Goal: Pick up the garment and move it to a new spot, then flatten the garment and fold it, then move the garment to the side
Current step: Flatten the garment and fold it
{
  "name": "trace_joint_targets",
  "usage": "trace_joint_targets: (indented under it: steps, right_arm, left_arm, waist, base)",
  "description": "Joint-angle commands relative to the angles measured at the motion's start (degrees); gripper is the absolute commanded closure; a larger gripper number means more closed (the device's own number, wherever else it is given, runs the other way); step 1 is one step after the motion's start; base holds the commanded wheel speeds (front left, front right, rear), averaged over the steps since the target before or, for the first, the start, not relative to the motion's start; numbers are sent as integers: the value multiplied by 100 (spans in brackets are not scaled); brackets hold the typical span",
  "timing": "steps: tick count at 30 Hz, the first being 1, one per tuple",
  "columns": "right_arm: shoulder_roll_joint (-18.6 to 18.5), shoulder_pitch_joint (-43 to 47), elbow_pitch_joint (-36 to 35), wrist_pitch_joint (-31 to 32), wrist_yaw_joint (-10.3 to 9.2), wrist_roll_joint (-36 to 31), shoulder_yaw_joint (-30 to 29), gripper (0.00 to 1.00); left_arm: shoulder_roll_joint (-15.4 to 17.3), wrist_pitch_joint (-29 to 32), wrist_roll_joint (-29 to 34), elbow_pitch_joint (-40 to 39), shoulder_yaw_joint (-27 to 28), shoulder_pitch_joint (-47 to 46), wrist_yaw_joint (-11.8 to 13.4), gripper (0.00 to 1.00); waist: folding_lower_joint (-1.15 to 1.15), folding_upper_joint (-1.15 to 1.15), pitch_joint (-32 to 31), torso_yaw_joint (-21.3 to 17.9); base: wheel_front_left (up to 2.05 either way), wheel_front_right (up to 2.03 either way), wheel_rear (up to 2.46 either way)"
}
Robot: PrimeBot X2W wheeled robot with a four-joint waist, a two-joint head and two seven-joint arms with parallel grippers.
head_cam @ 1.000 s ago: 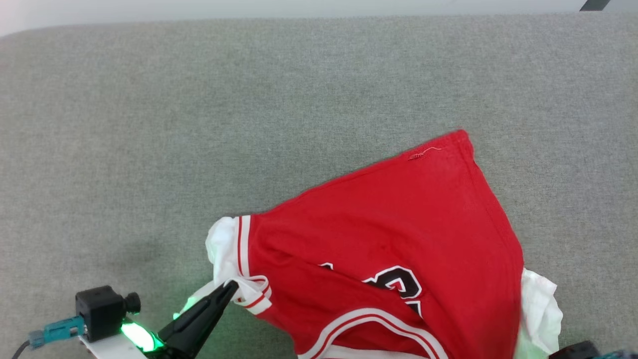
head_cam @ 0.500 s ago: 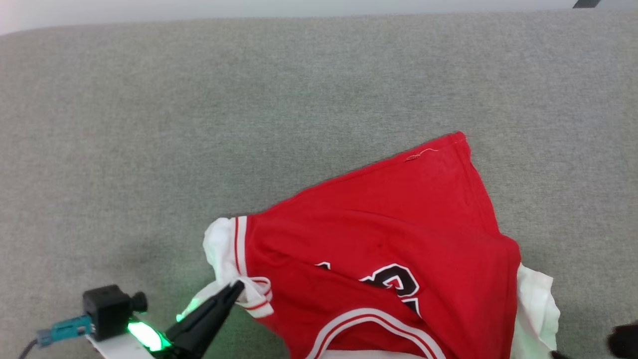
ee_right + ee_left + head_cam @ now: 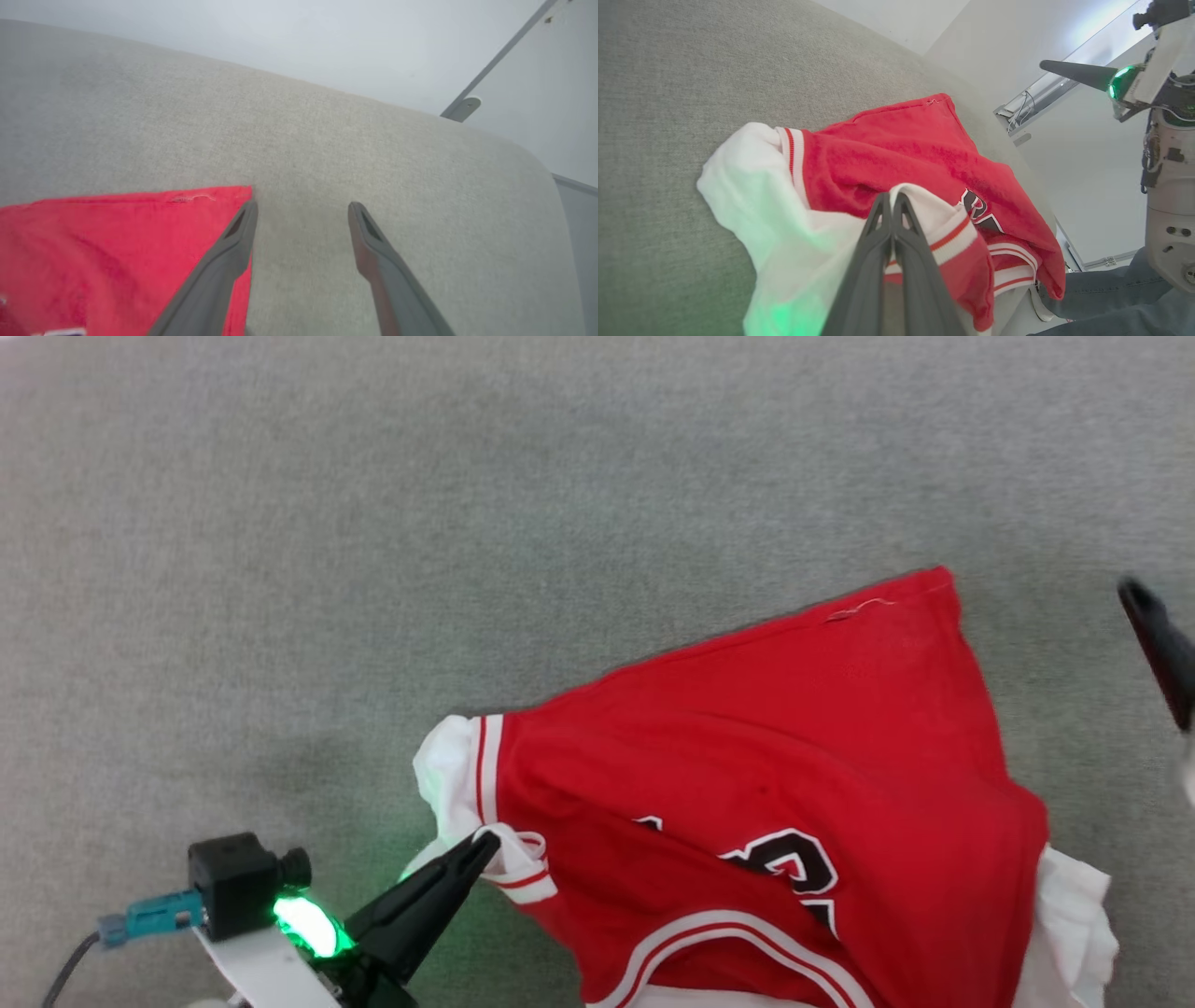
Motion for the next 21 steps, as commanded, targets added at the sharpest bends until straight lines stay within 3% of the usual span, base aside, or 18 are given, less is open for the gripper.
trace_joint_targets:
  steps: [1, 8, 16, 17, 19, 21]
  right_arm:
    - [108, -166, 209, -57, -9, -140, 145, 0]
    - [445, -1122, 2002, 43, -9, -681, 714, 0]
    - [512, -952, 2457, 679, -9, -697, 933, 0]
    - [541, -892, 2474, 762, -9, -683, 959, 51]
    - [615, -871, 2451, 727, -9, -614, 956, 100]
    - [681, -955, 2396, 517, -9, -607, 937, 100]
  left_arm:
    - [-26, 5, -9, -20, -27, -93, 12, 100]
    - [-36, 5, -25, 9, -239, -487, 12, 100]
    - [-53, 5, -69, 58, -274, -644, 11, 100]
    - [-50, 5, -81, 67, -260, -649, 12, 100]
    - [-3, 5, -68, 64, -302, -664, 11, 100]
    - [73, 5, -34, 50, -370, -726, 11, 100]
  waist:
    - [0, 0, 196, 183]
    - [0, 0, 496, 461]
    - [0, 0, 627, 473]
    - [0, 0, 633, 452]
    - [0, 0, 640, 407]
    - [0, 0, 641, 354]
  base:
    - [0, 0, 0]
    - [0, 0, 0]
    - [0, 0, 0]
    - [0, 0, 0]
    - [0, 0, 0]
    - [0, 0, 0]
